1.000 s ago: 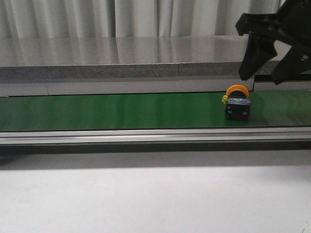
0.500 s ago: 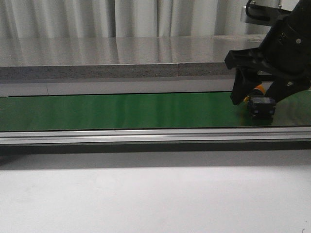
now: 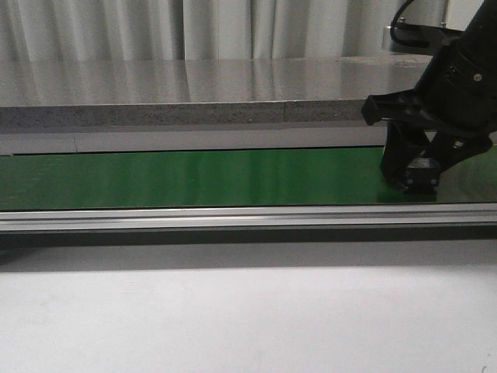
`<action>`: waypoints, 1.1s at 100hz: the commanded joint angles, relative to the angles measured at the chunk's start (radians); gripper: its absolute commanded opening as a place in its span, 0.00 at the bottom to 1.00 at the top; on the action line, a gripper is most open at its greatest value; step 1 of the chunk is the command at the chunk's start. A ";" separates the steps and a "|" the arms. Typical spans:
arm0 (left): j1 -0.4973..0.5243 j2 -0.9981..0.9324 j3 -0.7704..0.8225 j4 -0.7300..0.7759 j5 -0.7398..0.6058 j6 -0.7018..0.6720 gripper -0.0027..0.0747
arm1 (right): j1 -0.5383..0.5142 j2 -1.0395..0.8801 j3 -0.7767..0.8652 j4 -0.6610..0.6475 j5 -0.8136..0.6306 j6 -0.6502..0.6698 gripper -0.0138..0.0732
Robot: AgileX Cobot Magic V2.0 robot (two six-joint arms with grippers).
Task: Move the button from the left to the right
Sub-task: 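Lift the button off the belt and carry it over the green bin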
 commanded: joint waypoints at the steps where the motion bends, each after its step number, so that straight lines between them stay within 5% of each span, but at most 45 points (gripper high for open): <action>1: -0.007 0.007 -0.028 -0.012 -0.079 0.002 0.01 | -0.005 -0.059 -0.029 0.002 -0.003 -0.008 0.45; 39: -0.007 0.007 -0.028 -0.012 -0.079 0.002 0.01 | -0.184 -0.150 -0.156 -0.212 0.080 -0.008 0.45; 78: -0.007 0.007 -0.028 -0.012 -0.079 0.002 0.01 | -0.460 -0.131 -0.167 -0.402 -0.008 -0.008 0.45; 110: -0.007 0.007 -0.028 -0.012 -0.079 0.002 0.01 | -0.539 -0.015 -0.167 -0.401 -0.059 -0.008 0.45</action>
